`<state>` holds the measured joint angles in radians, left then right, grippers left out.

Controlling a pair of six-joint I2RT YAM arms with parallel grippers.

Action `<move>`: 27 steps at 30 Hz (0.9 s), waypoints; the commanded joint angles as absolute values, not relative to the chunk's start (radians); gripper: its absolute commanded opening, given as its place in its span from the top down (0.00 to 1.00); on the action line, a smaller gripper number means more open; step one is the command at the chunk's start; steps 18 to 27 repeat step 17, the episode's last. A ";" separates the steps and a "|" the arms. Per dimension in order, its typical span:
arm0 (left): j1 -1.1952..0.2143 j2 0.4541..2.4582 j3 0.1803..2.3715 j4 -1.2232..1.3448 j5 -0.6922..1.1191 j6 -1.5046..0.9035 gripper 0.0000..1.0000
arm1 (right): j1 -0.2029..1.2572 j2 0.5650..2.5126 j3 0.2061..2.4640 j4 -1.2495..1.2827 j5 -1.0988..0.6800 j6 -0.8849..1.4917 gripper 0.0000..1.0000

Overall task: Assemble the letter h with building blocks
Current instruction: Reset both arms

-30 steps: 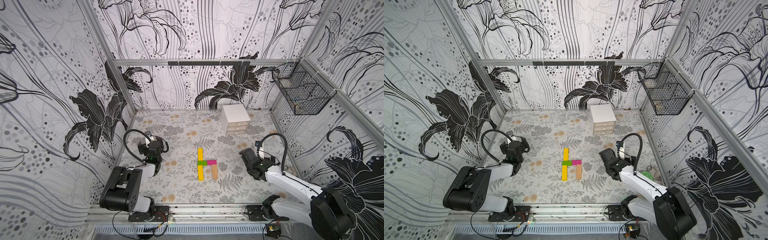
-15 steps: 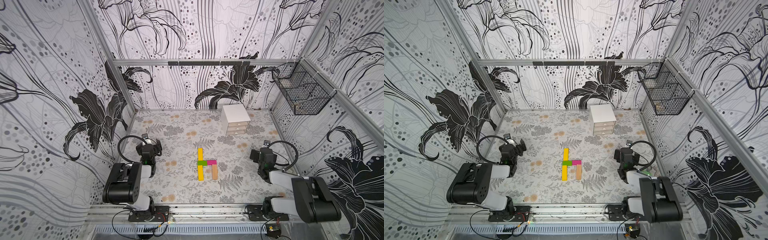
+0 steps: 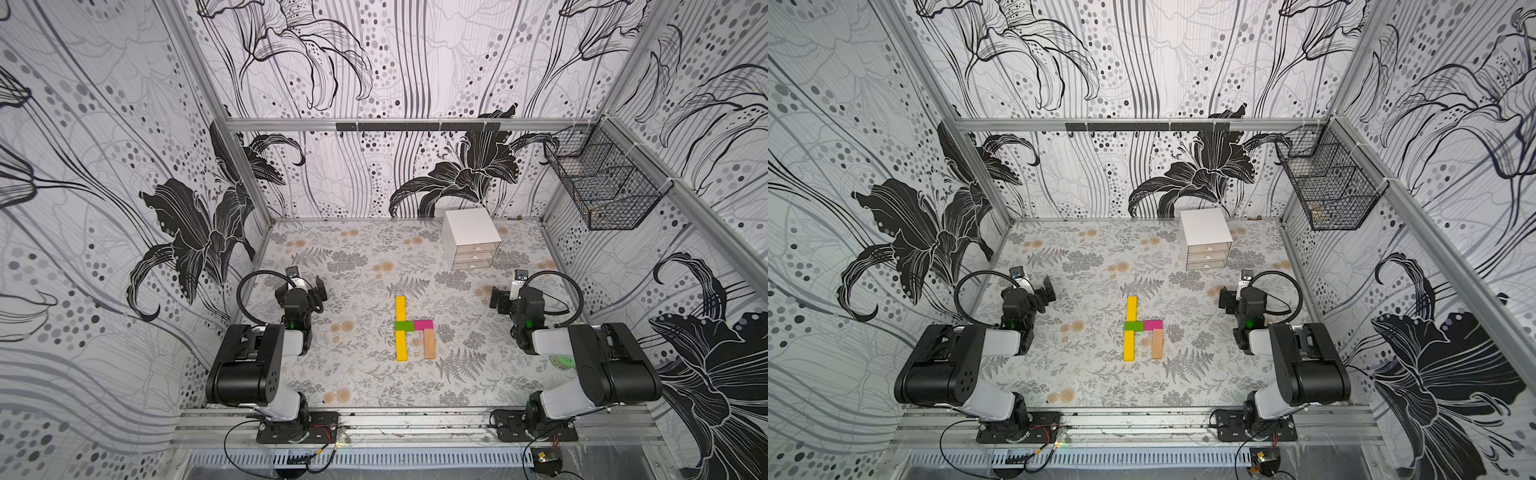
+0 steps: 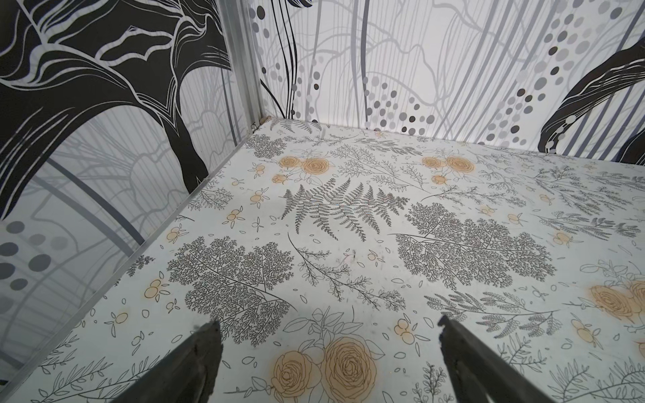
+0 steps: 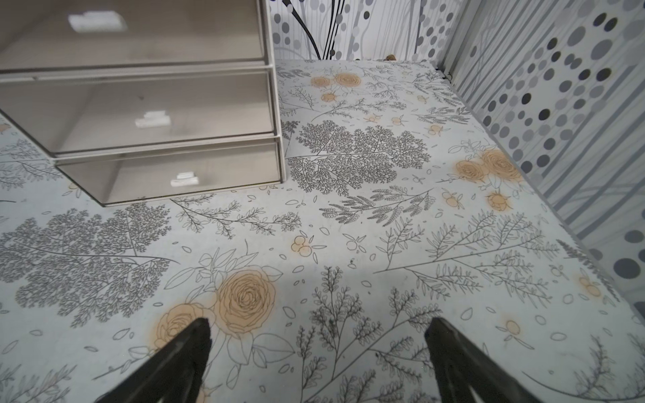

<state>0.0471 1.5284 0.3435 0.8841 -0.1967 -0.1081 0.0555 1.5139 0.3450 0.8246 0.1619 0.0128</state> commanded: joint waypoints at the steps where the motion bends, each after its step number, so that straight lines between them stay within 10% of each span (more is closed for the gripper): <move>1: 0.054 1.529 0.341 0.941 -0.196 -0.106 0.01 | 0.055 1.500 0.356 0.850 0.151 -0.003 0.01; 27: 0.054 1.530 0.347 0.933 -0.188 -0.108 0.01 | 0.056 1.502 0.357 0.853 0.146 -0.005 0.01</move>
